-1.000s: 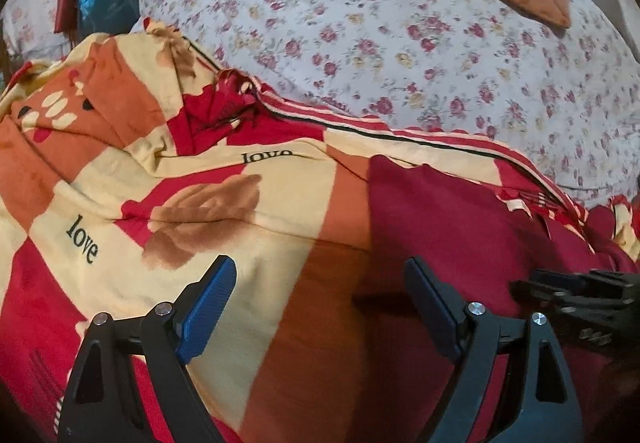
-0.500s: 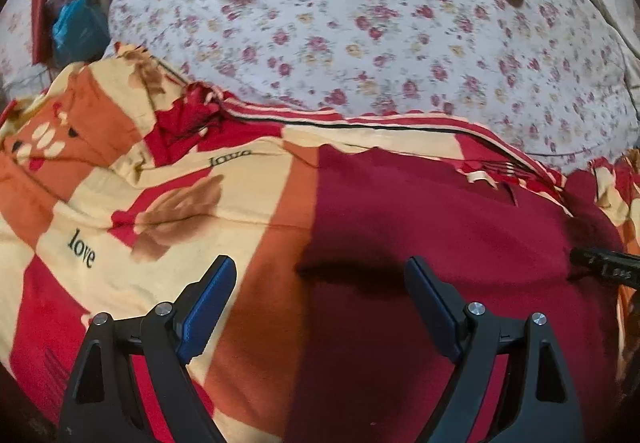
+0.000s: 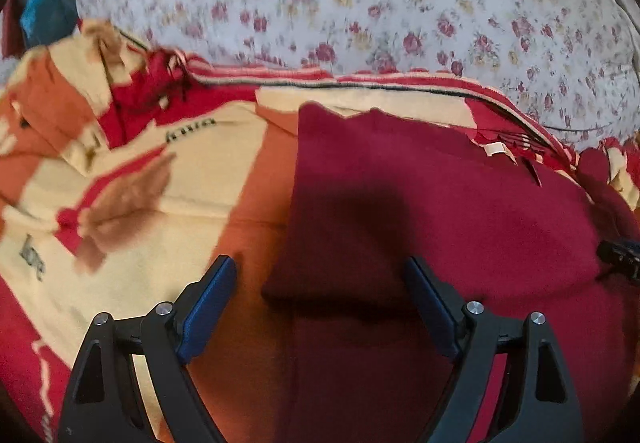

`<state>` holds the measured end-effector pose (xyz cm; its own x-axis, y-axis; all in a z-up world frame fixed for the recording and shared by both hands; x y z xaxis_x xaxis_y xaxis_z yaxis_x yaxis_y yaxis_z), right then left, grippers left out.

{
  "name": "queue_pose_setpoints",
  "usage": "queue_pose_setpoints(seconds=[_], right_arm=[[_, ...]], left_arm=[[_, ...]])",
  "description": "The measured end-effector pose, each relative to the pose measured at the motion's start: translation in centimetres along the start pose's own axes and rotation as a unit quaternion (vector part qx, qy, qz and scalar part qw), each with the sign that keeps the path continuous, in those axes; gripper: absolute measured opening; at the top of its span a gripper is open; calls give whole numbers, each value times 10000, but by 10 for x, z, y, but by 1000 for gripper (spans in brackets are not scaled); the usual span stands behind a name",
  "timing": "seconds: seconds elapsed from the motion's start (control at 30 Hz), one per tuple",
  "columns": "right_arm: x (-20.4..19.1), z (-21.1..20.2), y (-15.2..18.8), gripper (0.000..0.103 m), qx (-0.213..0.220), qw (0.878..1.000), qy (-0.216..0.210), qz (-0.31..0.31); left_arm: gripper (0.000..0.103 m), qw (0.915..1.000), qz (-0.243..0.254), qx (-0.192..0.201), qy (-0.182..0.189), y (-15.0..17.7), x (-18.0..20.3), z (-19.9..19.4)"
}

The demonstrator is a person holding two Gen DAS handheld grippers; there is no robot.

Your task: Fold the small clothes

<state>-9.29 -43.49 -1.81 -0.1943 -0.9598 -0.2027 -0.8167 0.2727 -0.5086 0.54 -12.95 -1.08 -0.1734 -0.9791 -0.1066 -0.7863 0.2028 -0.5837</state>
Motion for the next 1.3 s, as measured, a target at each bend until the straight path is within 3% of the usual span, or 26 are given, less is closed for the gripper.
queue_pose_setpoints(seconds=[0.27,0.5,0.87,1.1,1.3], right_arm=[[0,-45,-20,70,587,9946,-746,412],[15,-51,-23,70,725,9945,-588,470],[89,-58,-51,71,848,9914,-162,983],[152,-46,-83,71,831,9826,-67,1660],[159,-7,-102,71,592,9840,-145,1671]], left_arm=[[68,9994,177,227,-203,-7,7,-5],[68,9983,305,400,-307,-9,12,-10],[68,9983,352,352,-304,-8,15,-6],[68,9985,387,289,-275,-7,19,-2],[68,9985,426,264,-222,-7,22,2]])
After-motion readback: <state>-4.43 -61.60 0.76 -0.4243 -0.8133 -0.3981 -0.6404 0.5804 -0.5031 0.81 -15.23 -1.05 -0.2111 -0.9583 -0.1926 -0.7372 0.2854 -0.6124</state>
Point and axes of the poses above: each gripper's, at about its wrist camera, not at the fingertips, and z roughly the way its jaws point, x to its right, y to its underside, the point moved 4 cm from there along z, roughly the way its jaws point, and after that the axes turned 14 degrees about -y, right-handed, at the moved point
